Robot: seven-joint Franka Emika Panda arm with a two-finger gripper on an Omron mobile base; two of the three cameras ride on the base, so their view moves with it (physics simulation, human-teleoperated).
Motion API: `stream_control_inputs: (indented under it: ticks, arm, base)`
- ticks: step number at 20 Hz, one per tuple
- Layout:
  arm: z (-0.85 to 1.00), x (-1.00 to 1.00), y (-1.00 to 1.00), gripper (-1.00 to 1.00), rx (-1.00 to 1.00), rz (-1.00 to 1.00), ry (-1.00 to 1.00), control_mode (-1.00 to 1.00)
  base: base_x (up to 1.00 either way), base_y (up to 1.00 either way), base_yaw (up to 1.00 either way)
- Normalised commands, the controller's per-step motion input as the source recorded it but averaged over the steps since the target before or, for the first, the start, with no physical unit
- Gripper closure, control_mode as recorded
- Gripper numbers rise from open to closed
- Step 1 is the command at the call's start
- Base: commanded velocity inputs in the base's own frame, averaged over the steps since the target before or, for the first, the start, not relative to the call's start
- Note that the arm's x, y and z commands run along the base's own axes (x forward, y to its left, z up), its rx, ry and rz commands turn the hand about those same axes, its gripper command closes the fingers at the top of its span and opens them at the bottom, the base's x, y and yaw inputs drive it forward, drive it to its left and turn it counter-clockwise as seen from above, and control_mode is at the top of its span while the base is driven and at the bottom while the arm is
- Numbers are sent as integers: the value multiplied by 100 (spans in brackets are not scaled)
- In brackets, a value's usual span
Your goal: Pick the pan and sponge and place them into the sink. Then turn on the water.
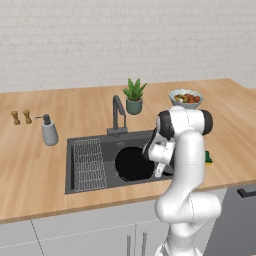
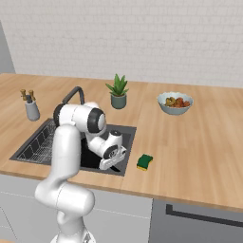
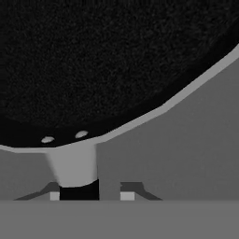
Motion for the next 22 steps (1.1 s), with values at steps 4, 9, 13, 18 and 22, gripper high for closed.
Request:
stream_control_inputs:
  ticks: [4, 9, 13, 18, 22]
  arm:
    - [21, 0, 8, -100, 1, 0, 0, -100]
    - [91, 0, 0, -100, 3, 0, 0, -100]
    - [100, -7, 0, -100, 1, 0, -7, -100]
    - [100, -30, -1, -100, 0, 0, -6, -100]
    - [100, -56, -8, -100, 3, -14, -11, -100]
  base:
    - [0, 0, 0]
    - [0, 0, 0]
    - [0, 0, 0]
    - [0, 0, 0]
    - [0, 0, 0]
